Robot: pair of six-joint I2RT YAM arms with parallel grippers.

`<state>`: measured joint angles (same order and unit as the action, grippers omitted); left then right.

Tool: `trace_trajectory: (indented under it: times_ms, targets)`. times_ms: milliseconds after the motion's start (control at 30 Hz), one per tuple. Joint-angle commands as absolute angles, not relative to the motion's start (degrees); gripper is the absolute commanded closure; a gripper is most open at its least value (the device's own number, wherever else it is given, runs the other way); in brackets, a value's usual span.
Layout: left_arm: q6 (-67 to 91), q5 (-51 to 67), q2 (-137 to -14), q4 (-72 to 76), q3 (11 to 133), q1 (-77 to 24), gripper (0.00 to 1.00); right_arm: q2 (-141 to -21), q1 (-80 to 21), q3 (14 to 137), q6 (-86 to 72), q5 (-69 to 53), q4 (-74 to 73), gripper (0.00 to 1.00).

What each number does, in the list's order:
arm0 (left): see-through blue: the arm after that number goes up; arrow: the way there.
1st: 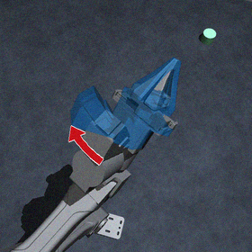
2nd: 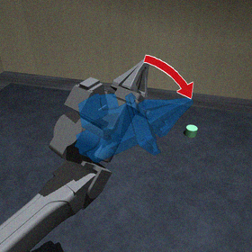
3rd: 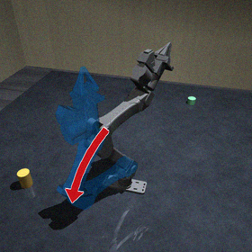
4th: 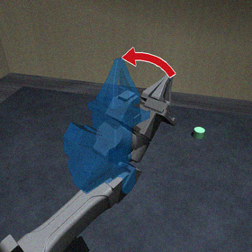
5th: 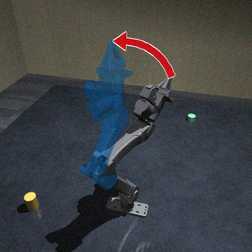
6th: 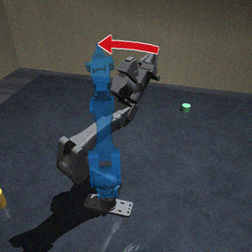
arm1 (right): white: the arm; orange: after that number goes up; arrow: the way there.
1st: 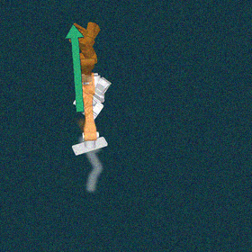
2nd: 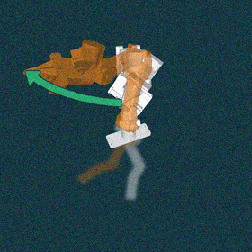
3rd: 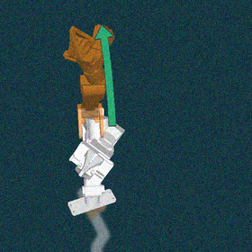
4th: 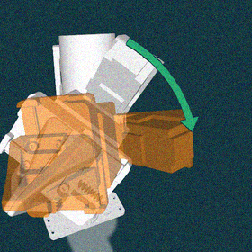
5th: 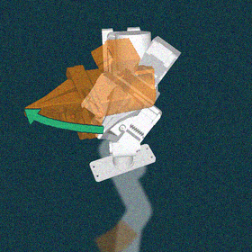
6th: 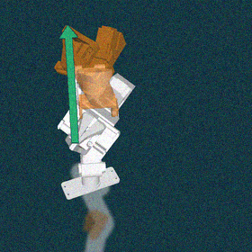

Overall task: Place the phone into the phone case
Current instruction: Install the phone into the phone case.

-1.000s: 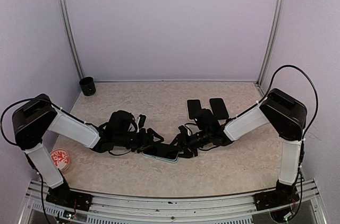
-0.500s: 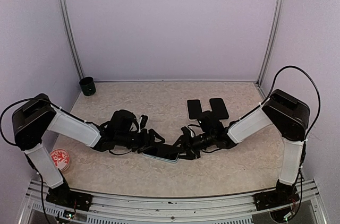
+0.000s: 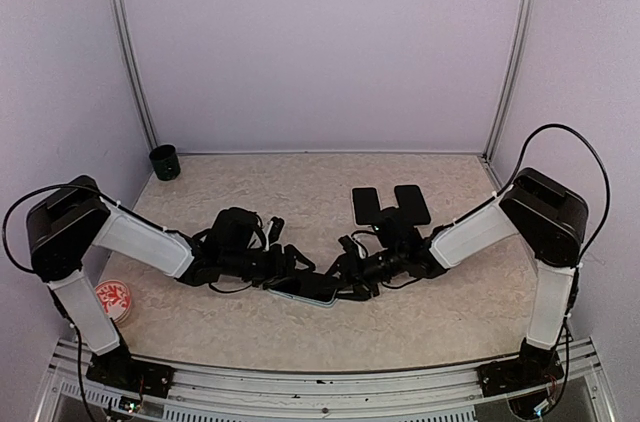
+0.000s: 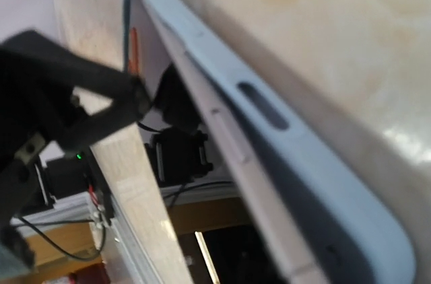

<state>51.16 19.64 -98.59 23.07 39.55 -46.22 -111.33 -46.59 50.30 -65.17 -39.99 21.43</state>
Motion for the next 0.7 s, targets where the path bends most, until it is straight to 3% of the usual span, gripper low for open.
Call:
trace_trajectory:
  times_ms: [0,667]
  targets:
    - [51.8,20.2,-103.2,21.5,38.6,-46.4,0.3,-106.5,-46.5,48.5,-58.7,-38.0,20.3,0.46]
    - [53.3,19.8,-105.2,23.1,37.6,-45.6,0.3,-107.2,-51.4,47.7,-32.0,-33.6,16.2,0.44]
